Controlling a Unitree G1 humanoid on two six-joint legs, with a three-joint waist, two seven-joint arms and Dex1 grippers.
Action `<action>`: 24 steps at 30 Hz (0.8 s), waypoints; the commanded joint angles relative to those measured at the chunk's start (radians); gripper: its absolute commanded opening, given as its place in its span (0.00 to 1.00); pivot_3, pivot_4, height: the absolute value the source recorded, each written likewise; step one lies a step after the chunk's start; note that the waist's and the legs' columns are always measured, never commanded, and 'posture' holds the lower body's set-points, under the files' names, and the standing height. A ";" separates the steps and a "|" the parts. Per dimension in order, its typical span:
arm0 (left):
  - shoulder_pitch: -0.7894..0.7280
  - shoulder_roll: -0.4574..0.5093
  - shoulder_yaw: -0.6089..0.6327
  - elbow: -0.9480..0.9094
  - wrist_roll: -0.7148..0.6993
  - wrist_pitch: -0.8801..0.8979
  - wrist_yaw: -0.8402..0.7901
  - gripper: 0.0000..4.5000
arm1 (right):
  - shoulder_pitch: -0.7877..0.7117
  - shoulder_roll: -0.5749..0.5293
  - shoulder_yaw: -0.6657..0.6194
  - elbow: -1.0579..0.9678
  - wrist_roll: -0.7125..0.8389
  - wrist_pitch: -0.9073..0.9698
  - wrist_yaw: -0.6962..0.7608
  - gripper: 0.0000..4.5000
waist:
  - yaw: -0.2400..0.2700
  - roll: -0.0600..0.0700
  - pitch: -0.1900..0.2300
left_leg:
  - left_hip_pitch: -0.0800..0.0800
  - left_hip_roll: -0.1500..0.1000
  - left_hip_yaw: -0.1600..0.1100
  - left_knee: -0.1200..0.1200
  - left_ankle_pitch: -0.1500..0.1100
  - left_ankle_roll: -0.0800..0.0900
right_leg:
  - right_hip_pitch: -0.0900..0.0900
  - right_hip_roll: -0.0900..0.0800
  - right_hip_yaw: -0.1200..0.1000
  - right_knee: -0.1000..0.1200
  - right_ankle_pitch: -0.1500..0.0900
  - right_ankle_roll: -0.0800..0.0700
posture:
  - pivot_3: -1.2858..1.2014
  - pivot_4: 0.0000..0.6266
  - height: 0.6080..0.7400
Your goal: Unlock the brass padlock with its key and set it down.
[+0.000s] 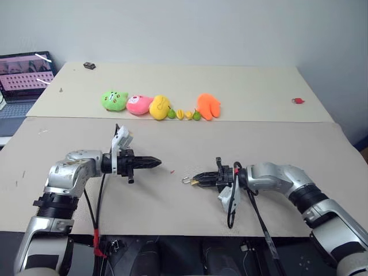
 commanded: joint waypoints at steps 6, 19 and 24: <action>0.069 0.035 -0.022 -0.050 0.073 -0.167 -0.037 0.00 | 0.041 -0.011 -0.057 0.029 0.288 0.204 0.252 0.48 | -0.002 0.000 0.000 | 0.000 0.000 0.001 0.000 0.000 0.000 | 0.000 0.000 0.001 0.000 0.000 0.000 | 0.52 0.24 0.83; 0.113 -0.008 0.111 -0.062 0.022 -0.163 0.106 0.00 | 0.178 -0.246 -0.207 -0.203 0.805 0.841 0.889 0.53 | 0.036 -0.001 -0.001 | 0.003 0.000 0.000 0.000 -0.001 0.002 | 0.006 0.000 0.000 -0.004 -0.002 0.002 | 0.52 0.24 0.83; 0.178 -0.077 0.253 -0.138 -0.031 -0.132 0.297 0.00 | 0.132 -0.117 -0.455 -0.170 1.007 1.026 0.739 0.53 | 0.020 -0.002 -0.001 | 0.003 0.001 0.001 0.001 -0.001 0.002 | 0.005 0.001 0.002 -0.003 -0.004 0.008 | 0.52 0.24 0.83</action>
